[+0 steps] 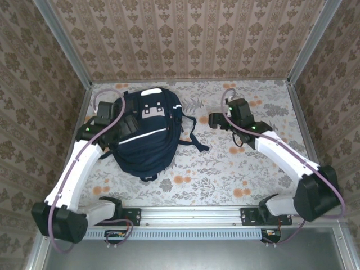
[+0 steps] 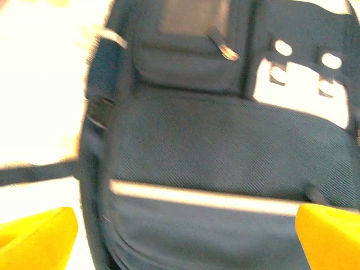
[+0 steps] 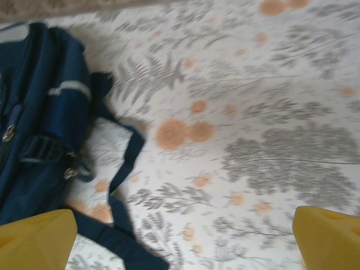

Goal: Pack the student bag
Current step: Reset both arms

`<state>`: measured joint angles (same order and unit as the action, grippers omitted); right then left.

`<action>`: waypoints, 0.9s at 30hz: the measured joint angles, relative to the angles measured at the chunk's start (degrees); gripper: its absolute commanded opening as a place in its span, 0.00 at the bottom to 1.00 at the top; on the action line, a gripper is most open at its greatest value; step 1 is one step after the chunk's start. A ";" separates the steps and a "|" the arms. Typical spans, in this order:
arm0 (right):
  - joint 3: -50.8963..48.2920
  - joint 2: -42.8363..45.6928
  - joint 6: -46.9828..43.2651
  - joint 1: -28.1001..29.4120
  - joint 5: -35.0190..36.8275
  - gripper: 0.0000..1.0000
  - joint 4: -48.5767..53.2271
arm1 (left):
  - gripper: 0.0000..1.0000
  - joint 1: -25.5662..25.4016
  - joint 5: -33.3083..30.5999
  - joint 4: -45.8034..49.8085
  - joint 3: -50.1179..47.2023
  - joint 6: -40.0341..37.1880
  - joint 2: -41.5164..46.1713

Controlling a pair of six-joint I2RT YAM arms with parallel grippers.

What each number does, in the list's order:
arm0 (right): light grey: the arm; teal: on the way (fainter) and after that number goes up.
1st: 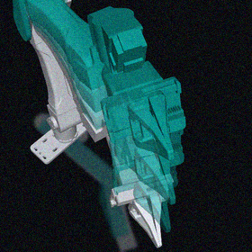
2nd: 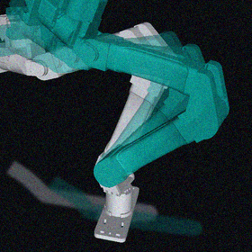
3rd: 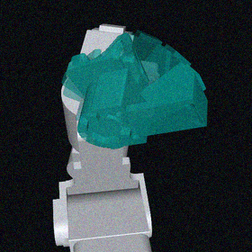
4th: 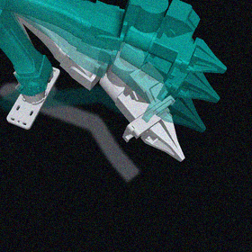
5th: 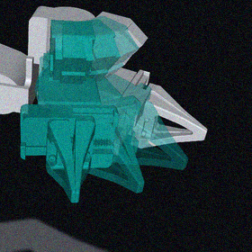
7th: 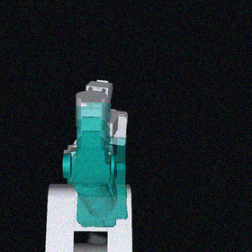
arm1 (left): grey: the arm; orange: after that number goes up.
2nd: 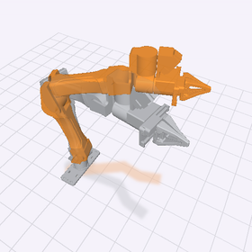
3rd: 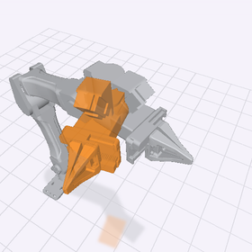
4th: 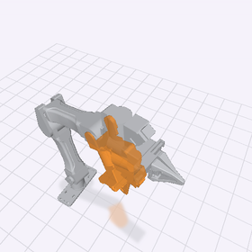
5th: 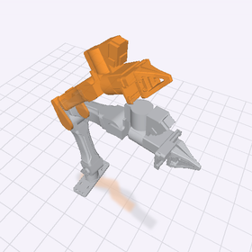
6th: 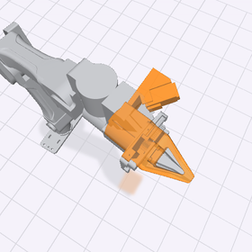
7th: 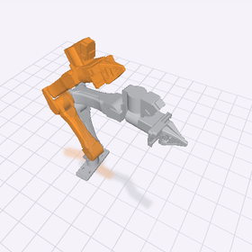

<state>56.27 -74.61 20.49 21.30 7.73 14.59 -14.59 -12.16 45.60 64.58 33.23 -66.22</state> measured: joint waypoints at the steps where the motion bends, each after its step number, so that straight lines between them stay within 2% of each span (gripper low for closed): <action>1: -1.16 1.57 -0.09 -0.98 0.76 1.00 -0.59 | 1.00 1.07 -2.03 -1.38 -0.37 -1.92 -1.05; 4: -6.23 5.53 -1.36 -3.58 4.79 1.00 -4.50 | 1.00 5.42 -6.40 -11.13 -6.05 -8.66 -2.54; 9: -16.00 7.10 -8.24 -5.35 12.90 1.00 -12.02 | 1.00 12.83 -8.13 -26.97 -18.12 -15.91 -5.20; 11: -18.16 6.54 -10.43 -6.47 15.10 0.99 -13.81 | 1.00 14.53 -8.22 -31.76 -20.44 -17.90 -8.11; 15: -21.03 3.28 -13.09 -10.86 18.23 1.00 -20.48 | 1.00 14.84 -7.52 -44.94 -25.62 -21.68 -12.66; 21: -25.81 -5.01 -15.80 -14.53 17.92 0.99 -35.89 | 1.00 14.82 -4.37 -65.75 -33.59 -26.32 -16.11; 27: -29.46 -10.60 -16.94 -17.66 10.43 0.99 -49.09 | 1.00 14.95 2.56 -84.56 -38.62 -31.19 -19.41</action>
<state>26.81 -85.21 3.55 3.64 18.15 -34.50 0.36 -9.61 -38.96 25.96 2.04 -85.62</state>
